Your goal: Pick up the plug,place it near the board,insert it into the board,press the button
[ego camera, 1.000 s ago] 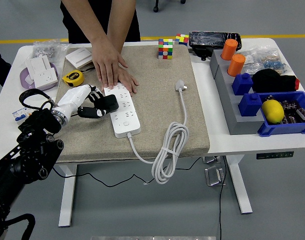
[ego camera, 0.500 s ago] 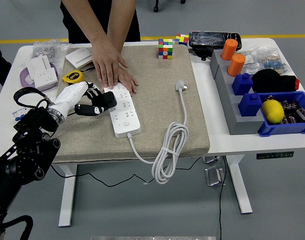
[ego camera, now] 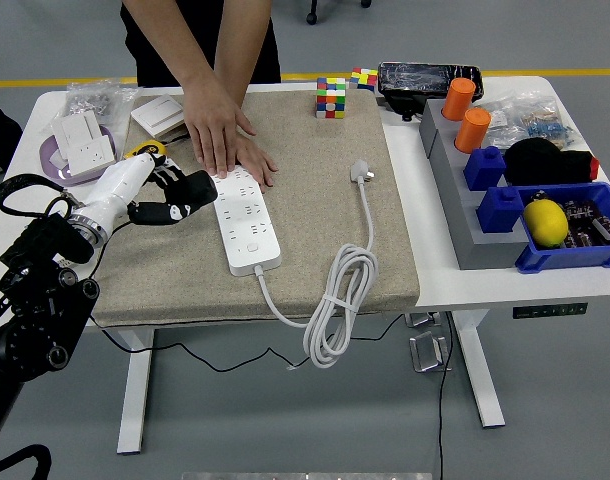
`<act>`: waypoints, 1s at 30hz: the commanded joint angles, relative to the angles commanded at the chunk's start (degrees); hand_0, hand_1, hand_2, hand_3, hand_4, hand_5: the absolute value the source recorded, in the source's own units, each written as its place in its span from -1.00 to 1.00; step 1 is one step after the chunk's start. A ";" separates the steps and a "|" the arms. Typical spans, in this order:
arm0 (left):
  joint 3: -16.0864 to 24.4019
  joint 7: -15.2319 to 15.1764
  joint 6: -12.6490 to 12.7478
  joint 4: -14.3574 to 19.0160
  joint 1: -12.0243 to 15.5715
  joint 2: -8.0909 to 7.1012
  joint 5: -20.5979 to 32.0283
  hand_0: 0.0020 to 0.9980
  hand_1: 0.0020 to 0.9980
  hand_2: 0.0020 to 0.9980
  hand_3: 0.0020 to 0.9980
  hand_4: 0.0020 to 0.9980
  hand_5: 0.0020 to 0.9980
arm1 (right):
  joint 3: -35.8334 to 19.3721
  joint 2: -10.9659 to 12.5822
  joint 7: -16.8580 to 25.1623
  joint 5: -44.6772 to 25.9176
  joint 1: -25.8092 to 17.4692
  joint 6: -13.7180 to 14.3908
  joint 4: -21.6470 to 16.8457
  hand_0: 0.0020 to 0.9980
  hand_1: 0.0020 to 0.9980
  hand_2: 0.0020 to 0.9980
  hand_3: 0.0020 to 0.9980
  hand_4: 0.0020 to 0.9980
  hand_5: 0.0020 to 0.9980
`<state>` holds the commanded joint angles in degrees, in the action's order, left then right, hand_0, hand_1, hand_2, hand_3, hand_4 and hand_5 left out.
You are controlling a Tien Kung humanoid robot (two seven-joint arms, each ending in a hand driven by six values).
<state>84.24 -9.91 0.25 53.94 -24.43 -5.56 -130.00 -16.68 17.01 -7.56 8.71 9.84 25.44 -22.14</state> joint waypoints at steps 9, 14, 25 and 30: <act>2.85 -0.75 1.17 -5.71 0.20 -0.20 0.00 0.15 0.07 -0.03 0.00 0.00 -0.91 | 0.27 0.05 -0.01 -0.10 -0.13 0.03 -0.01 0.67 0.52 0.49 0.55 1.00 1.00; 3.15 -0.68 1.09 -6.40 0.84 0.21 0.00 0.15 0.08 -0.04 0.00 0.02 -0.88 | 0.43 0.01 -0.03 -0.16 -0.27 0.02 0.01 0.67 0.52 0.49 0.55 1.00 1.00; 3.31 -0.39 -1.29 -6.81 0.88 0.21 0.00 0.45 0.52 0.25 0.14 0.74 -0.57 | 0.40 -0.01 0.01 -0.16 -0.22 0.00 0.01 0.67 0.51 0.49 0.55 1.00 1.00; 3.69 -0.41 -2.36 -6.96 0.73 0.25 0.00 0.74 0.80 0.72 0.64 1.00 -0.05 | 0.21 0.00 -0.03 -0.08 -0.11 0.01 0.02 0.66 0.52 0.49 0.55 1.00 1.00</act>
<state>87.94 -10.31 -2.11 46.99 -23.70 -5.30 -130.00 -16.47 17.01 -7.58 8.62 9.72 25.46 -22.12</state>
